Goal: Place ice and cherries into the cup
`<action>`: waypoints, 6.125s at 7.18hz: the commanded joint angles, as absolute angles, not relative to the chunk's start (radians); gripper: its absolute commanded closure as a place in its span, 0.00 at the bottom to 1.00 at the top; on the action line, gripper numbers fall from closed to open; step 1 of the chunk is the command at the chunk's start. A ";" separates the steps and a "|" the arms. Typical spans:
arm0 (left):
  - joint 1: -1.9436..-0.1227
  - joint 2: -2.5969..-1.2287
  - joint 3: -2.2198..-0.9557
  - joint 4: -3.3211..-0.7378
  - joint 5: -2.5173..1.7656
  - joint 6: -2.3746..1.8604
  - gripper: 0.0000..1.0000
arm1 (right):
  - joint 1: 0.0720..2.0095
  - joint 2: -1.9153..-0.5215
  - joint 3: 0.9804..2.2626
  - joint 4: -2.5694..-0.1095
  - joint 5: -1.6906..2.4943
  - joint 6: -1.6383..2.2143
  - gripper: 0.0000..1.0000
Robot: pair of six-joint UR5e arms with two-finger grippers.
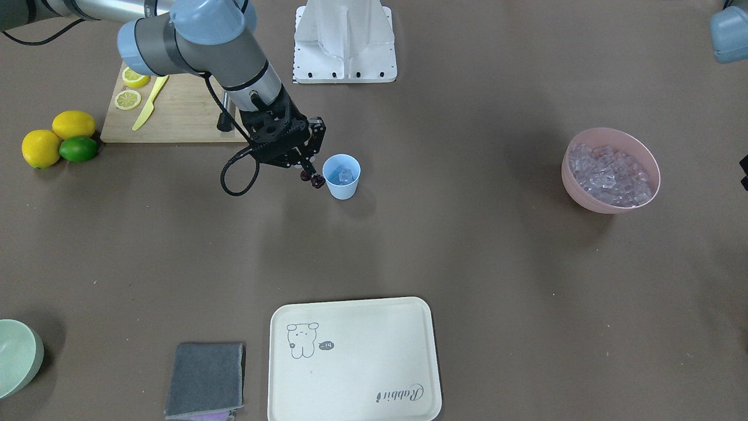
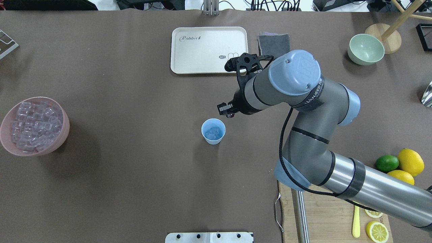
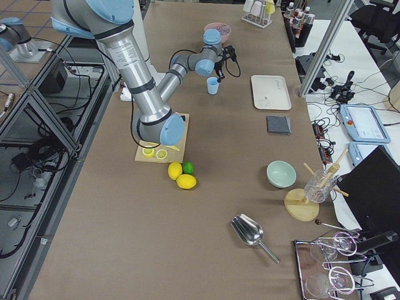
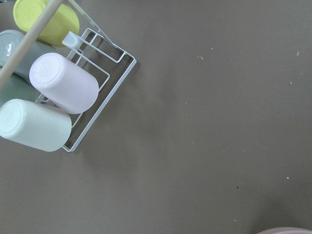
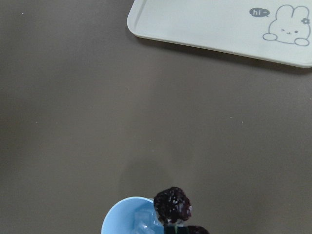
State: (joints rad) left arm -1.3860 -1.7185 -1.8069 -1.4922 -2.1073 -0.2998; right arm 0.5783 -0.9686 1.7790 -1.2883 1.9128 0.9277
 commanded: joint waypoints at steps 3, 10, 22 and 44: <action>-1.397 -1.710 -1.795 -1.493 -2.108 -0.298 0.02 | 0.470 -0.931 1.775 -1.289 1.807 0.927 1.00; -1.411 -1.683 -1.795 -1.508 -2.108 -0.298 0.02 | 0.446 -0.937 1.730 -1.262 1.778 0.931 0.00; -1.629 -1.457 -1.792 -1.509 -2.260 -0.009 0.02 | 1.392 -1.487 1.826 -1.781 2.263 -0.003 0.00; -1.638 -1.463 -1.646 -1.710 -2.260 -0.017 0.02 | 1.628 -1.548 1.592 -1.772 2.338 -0.184 0.00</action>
